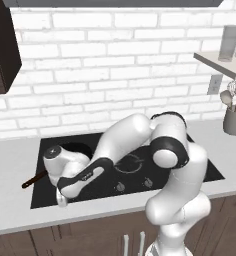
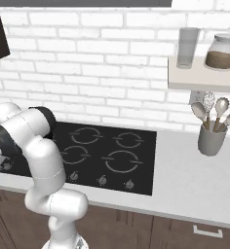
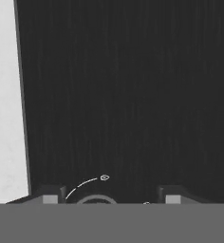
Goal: Turn off the front left burner of the stove.
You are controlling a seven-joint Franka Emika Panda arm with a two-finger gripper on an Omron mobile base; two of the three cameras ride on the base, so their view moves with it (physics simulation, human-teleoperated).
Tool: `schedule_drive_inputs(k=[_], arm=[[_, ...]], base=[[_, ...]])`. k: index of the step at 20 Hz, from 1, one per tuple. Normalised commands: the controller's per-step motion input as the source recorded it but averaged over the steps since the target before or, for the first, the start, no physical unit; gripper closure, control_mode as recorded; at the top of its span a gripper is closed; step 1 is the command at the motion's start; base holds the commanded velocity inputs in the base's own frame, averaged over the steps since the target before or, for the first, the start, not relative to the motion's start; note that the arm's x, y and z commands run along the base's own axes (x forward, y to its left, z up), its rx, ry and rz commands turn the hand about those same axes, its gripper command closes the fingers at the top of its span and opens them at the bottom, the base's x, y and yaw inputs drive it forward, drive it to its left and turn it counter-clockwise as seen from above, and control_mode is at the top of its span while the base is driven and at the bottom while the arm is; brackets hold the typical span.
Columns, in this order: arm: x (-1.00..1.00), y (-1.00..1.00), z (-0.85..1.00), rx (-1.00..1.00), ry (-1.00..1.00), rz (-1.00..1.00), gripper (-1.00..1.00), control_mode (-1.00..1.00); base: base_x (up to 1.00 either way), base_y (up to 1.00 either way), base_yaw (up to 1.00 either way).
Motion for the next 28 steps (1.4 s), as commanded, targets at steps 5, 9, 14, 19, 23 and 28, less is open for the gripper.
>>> schedule_drive_inputs(k=[5, 9, 14, 19, 23, 28], arm=[[0.0, -0.01, 0.0, 0.0, 0.0, 0.0, 1.0, -1.0], [0.0, -0.21, -0.05, 0.02, -0.02, 0.0, 1.0, -1.0], [-0.01, -0.38, -0.21, 0.04, -0.04, 0.0, 1.0, -1.0], [0.0, -0.59, -0.3, 0.07, -0.04, -0.09, 1.0, -1.0], [0.0, -0.73, -0.24, 0.12, -0.03, -0.27, 1.0, -1.0], [-0.04, -0.79, -0.16, 0.17, -0.07, -0.44, 1.0, -1.0]], base=[[0.0, 0.0, 0.0], [0.0, 0.0, 0.0], [0.0, 0.0, 0.0], [0.0, 0.0, 0.0], [0.0, 0.0, 0.0], [0.0, 0.0, 0.0]])
